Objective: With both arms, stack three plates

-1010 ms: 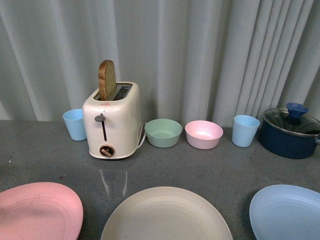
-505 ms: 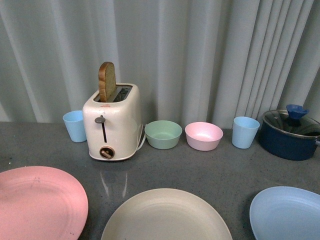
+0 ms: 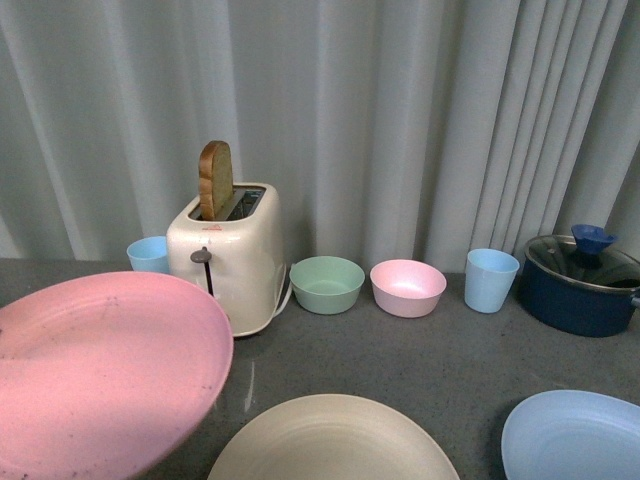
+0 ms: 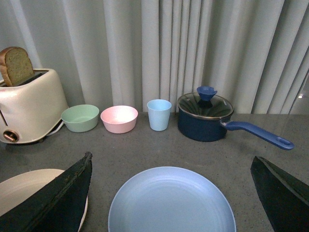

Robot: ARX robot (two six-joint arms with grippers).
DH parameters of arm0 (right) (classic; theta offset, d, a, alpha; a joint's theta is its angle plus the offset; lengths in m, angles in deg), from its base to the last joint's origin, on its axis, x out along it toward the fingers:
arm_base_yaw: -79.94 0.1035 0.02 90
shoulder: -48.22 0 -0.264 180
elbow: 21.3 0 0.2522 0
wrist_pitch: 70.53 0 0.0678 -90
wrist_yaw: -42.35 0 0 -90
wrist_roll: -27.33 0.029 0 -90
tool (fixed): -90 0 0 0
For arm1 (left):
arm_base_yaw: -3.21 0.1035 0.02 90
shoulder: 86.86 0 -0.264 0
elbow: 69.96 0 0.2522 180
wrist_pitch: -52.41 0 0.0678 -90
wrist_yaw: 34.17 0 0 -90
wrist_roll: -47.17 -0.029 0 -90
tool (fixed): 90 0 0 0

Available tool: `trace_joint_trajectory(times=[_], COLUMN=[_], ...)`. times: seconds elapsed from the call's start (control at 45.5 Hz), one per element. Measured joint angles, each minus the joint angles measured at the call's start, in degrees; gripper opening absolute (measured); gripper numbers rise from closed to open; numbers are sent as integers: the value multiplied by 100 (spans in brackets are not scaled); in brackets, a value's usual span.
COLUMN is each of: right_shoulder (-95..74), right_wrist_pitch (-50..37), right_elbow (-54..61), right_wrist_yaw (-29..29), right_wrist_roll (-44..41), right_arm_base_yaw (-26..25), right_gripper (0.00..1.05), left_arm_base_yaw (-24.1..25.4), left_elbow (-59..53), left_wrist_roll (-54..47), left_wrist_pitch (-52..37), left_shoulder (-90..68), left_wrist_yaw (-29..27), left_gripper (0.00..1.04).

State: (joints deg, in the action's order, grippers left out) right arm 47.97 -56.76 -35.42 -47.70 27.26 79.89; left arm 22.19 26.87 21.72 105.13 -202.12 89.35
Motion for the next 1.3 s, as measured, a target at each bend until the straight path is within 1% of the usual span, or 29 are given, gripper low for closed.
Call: trace_joint_trajectory(times=[0.088, 0.176, 0.286, 0.439, 0.505, 0.747, 0.857, 1.01, 1.296], right_shoulder=[0, 0, 0, 0, 0, 0, 0, 0, 0], right_wrist_pitch=[0, 0, 0, 0, 0, 0, 0, 0, 0], right_elbow=[0, 0, 0, 0, 0, 0, 0, 0, 0], right_wrist_yaw=[0, 0, 0, 0, 0, 0, 0, 0, 0], right_wrist_roll=[0, 0, 0, 0, 0, 0, 0, 0, 0], right_arm_base_yaw=[0, 0, 0, 0, 0, 0, 0, 0, 0], right_gripper=[97, 97, 97, 97, 97, 97, 97, 97, 97], left_arm_base_yaw=[-258, -623, -1078, -1471, -1714, -2201, -2400, -2546, -2688], left_elbow=[-275, -568, -820, -977, -1082, -1091, -1016, -920, -734], left_wrist_roll=[26, 101, 223, 369, 483, 826, 951, 1069, 1309], left_wrist_pitch=[-140, -313, -509, -734, -907, -1215, -1333, -1443, -1576], left_shoulder=[177, 358, 533, 570, 570, 396, 166, -59, -363], left_wrist_yaw=[24, 68, -37, -166, -282, -492, -741, -944, -992], left_gripper=[3, 3, 3, 3, 3, 3, 3, 3, 3])
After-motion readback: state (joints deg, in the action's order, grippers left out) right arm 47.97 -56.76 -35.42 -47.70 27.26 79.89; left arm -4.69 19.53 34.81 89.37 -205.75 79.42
